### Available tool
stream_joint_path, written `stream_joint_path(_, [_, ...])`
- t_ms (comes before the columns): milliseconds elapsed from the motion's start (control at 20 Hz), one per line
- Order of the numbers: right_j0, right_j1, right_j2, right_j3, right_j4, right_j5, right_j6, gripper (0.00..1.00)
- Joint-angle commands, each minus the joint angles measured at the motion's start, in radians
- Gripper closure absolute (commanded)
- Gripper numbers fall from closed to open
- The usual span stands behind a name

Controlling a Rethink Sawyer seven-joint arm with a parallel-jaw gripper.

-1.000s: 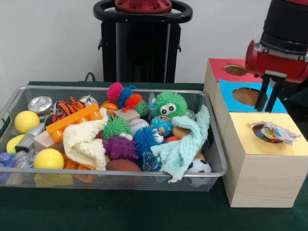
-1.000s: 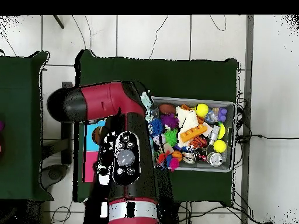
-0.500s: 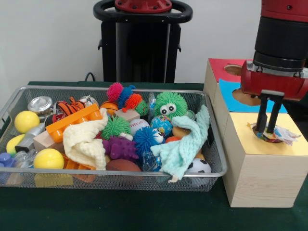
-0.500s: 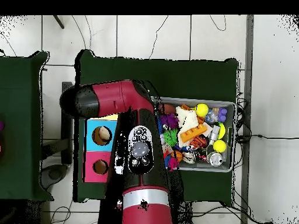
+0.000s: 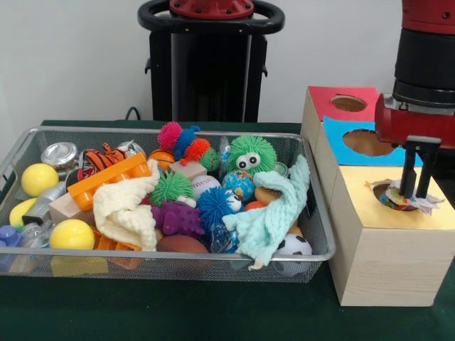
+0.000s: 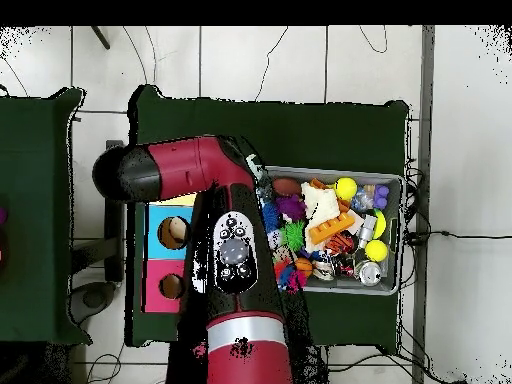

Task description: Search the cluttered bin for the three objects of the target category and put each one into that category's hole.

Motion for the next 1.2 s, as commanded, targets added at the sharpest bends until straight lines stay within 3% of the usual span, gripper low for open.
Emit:
stream_joint_path(50, [-0.034, 0.049, 0.097, 0.080, -0.015, 0.034, -0.075, 1.00])
stream_joint_path(550, [0.005, 0.085, 0.048, 0.013, -0.067, 0.186, -0.101, 1.00])
stream_joint_path(1200, [0.009, 0.186, 0.063, -0.089, -0.090, 0.248, -0.093, 1.00])
